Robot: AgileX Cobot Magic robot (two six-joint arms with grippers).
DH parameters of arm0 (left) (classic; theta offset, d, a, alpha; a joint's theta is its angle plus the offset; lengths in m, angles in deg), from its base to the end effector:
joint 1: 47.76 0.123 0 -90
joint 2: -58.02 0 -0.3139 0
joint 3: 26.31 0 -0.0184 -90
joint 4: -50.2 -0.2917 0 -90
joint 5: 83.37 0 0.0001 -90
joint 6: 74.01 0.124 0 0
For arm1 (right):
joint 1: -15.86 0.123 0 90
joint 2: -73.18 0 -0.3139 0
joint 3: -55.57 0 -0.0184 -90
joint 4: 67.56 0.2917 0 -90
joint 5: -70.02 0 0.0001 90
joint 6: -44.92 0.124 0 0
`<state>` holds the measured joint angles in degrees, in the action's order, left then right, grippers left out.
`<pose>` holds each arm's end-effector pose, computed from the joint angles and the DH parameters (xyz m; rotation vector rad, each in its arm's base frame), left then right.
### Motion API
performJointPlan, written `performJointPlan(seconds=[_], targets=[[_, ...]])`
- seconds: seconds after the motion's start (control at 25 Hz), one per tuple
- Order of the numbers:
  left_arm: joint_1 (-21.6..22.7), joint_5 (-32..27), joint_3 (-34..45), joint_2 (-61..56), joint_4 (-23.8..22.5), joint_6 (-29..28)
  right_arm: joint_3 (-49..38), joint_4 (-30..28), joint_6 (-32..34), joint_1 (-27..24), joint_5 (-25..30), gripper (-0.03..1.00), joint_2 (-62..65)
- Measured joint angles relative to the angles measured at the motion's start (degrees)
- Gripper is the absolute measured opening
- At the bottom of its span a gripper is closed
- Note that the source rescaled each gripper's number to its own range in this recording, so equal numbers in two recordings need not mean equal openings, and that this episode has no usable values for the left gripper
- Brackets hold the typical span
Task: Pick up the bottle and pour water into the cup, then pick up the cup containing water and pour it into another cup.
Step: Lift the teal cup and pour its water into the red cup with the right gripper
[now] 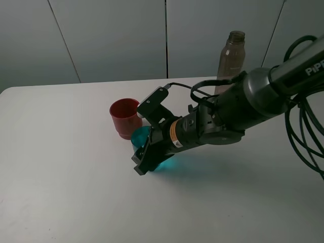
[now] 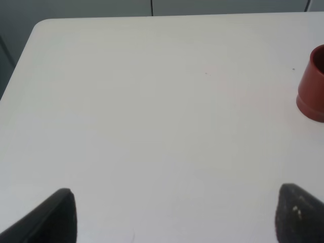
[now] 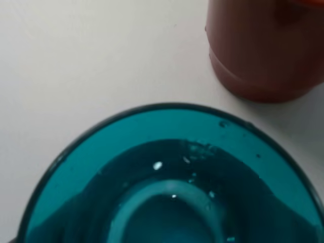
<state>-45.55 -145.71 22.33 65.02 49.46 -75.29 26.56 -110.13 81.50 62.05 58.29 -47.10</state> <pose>0.0282 0.0025 0.2828 -0.0636 2.0582 0.0255 0.2653 0.3011 0.0577 -1.1444 2.2262 0.4744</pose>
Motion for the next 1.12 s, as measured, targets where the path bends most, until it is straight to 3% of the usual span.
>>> performJointPlan(seconds=[0.64, 1.12], targets=[[0.00, 0.00, 0.00, 0.00, 0.00, 0.00, 1.10, 0.10, 0.11, 0.00, 5.25, 0.10, 4.11], [0.00, 0.00, 0.00, 0.00, 0.00, 0.11, 5.84, -0.26, -0.68, -2.91, 10.08, 0.10, 7.15]])
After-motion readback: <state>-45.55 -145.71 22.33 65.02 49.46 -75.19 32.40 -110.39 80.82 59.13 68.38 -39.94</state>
